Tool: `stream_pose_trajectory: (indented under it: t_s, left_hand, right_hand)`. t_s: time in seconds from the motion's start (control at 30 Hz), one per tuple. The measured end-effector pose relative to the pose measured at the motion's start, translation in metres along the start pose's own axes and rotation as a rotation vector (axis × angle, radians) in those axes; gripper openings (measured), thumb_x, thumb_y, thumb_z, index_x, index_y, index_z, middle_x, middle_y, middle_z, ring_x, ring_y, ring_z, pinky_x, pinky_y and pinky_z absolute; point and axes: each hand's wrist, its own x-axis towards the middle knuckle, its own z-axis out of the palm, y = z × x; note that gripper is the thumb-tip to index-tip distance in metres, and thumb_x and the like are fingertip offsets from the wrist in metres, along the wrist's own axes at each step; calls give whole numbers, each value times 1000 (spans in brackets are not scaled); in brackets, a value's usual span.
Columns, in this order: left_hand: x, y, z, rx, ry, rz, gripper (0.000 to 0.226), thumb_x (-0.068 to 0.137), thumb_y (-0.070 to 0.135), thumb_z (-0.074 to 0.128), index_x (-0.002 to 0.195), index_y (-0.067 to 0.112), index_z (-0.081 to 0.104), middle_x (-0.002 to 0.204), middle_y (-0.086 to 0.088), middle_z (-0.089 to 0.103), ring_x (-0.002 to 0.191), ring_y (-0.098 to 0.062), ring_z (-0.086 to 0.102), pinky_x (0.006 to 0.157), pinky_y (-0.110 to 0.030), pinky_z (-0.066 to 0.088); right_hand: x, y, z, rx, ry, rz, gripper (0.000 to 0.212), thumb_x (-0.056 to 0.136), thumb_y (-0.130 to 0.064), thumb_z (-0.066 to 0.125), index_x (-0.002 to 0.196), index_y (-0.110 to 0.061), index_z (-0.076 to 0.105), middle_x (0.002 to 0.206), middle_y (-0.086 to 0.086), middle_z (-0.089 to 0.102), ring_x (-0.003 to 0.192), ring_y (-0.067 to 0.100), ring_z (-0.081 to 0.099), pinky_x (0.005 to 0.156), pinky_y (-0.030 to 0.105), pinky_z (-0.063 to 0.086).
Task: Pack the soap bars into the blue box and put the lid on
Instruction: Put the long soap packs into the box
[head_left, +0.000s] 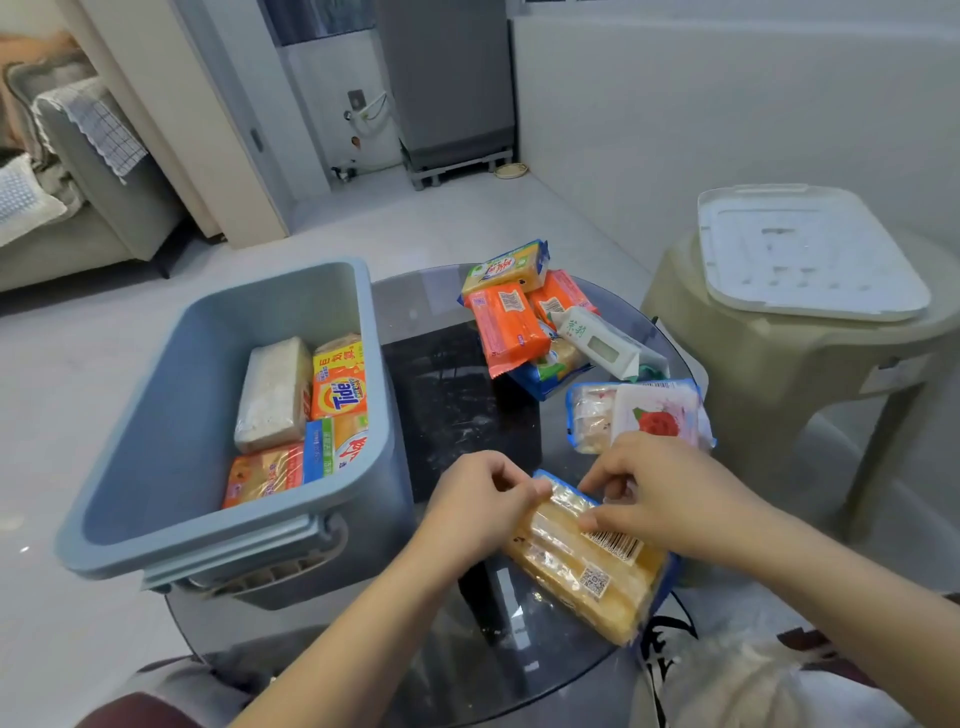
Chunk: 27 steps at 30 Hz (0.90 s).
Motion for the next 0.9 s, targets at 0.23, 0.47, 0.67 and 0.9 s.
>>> stream_pose_trajectory:
  t_s: [0.23, 0.47, 0.67, 0.9]
  left_hand:
    - [-4, -2, 5, -203, 150, 86, 18, 84, 26, 66, 72, 14, 61, 77, 2, 68, 74, -16, 65, 67, -35, 54]
    - [1, 13, -14, -394, 290, 227, 24, 87, 15, 62, 65, 18, 54, 94, 8, 72, 85, -13, 68, 74, -37, 57]
    - [6, 38, -25, -510, 304, 254, 15, 90, 22, 60, 75, 18, 58, 85, 4, 67, 76, -13, 65, 57, -20, 54]
    - [42, 85, -23, -682, 232, 238, 12, 83, 30, 69, 77, 20, 66, 90, -7, 71, 81, -21, 68, 73, -35, 57]
  right_hand:
    - [3, -2, -1, 58, -21, 10, 29, 72, -50, 70, 96, -34, 69, 71, -13, 61, 69, 1, 57, 61, 17, 44]
    - [14, -4, -6, 397, -51, -25, 23, 75, -46, 69, 95, -34, 64, 88, -12, 71, 85, 0, 67, 81, 23, 55]
    - [20, -4, -23, 653, -95, 23, 35, 79, -44, 65, 110, -29, 62, 99, -1, 74, 88, 14, 72, 86, 40, 56]
    - [31, 9, -59, 861, 42, 116, 29, 80, -34, 67, 105, -19, 68, 90, 5, 77, 83, 23, 73, 84, 41, 56]
